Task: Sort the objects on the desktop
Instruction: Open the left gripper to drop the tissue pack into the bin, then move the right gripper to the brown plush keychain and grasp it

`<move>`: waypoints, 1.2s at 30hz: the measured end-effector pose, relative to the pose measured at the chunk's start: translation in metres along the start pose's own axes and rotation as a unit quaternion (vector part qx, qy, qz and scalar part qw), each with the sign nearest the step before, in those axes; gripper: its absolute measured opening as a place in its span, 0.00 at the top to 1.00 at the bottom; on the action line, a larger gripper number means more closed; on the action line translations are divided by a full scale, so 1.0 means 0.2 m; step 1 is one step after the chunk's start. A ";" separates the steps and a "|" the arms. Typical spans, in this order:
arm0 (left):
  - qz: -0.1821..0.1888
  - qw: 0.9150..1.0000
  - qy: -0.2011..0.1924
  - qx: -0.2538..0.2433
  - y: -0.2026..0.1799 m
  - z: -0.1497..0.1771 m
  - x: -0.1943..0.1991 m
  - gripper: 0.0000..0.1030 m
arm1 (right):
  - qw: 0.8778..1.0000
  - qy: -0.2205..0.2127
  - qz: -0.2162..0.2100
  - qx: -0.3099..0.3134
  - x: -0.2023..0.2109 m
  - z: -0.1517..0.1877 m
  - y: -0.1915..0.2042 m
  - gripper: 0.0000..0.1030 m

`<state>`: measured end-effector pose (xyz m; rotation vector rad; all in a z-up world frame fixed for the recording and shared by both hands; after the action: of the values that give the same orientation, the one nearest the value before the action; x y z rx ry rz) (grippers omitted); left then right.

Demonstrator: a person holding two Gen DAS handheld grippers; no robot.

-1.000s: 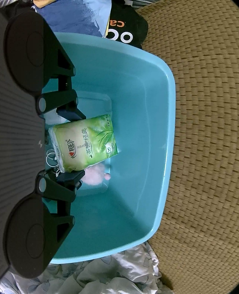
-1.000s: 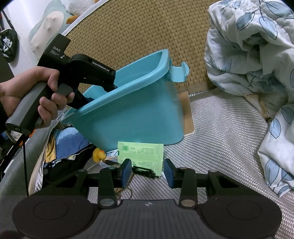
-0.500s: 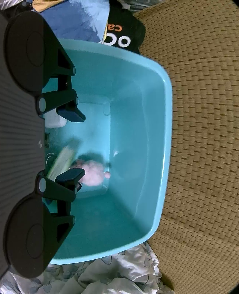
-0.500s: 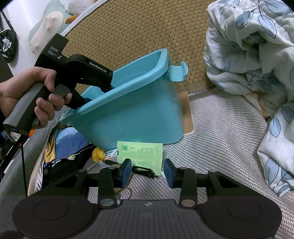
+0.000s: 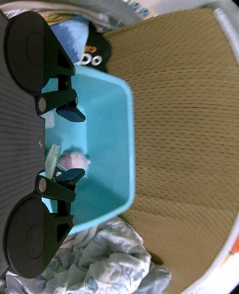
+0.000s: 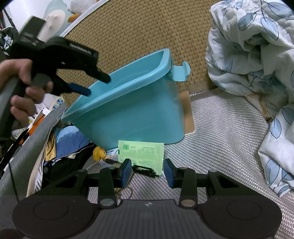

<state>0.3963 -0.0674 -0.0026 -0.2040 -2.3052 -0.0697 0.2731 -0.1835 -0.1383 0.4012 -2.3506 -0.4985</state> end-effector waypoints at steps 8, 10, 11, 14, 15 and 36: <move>-0.011 0.997 -0.072 -0.006 -0.08 0.12 0.30 0.42 | 1.000 0.002 0.004 0.010 0.00 0.01 0.01 0.59; -0.016 0.997 -0.081 -0.011 -0.08 0.16 0.35 0.42 | 1.000 0.002 0.005 0.012 -0.01 0.01 0.01 0.59; -0.019 0.996 -0.087 -0.013 -0.09 0.18 0.38 0.42 | 1.000 0.002 0.005 0.013 0.00 0.01 0.01 0.59; -0.023 0.995 -0.099 -0.022 -0.11 0.22 0.44 0.41 | 1.000 0.001 0.005 0.018 0.00 0.02 0.02 0.59; -0.027 0.994 -0.102 -0.027 -0.12 0.23 0.46 0.41 | 1.000 0.001 0.005 0.019 0.00 0.02 0.02 0.59; -0.047 0.991 -0.123 -0.033 0.05 0.54 0.56 0.29 | 0.999 -0.010 0.012 0.050 0.01 0.02 0.04 0.59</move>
<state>0.2460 -0.0306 0.0071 -0.1453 -2.5597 -0.1786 0.2671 -0.1761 -0.1353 0.4143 -2.4033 -0.3755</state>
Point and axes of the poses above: each gripper's, at about its wrist camera, not at the fingertips, and x roughly against the way its jaws point, y to its left, z to its underside, the point moved 10 cm from there along -x, roughly the way its jaws point, and after that the axes turned 4 degrees about y, right-handed, at the moved point
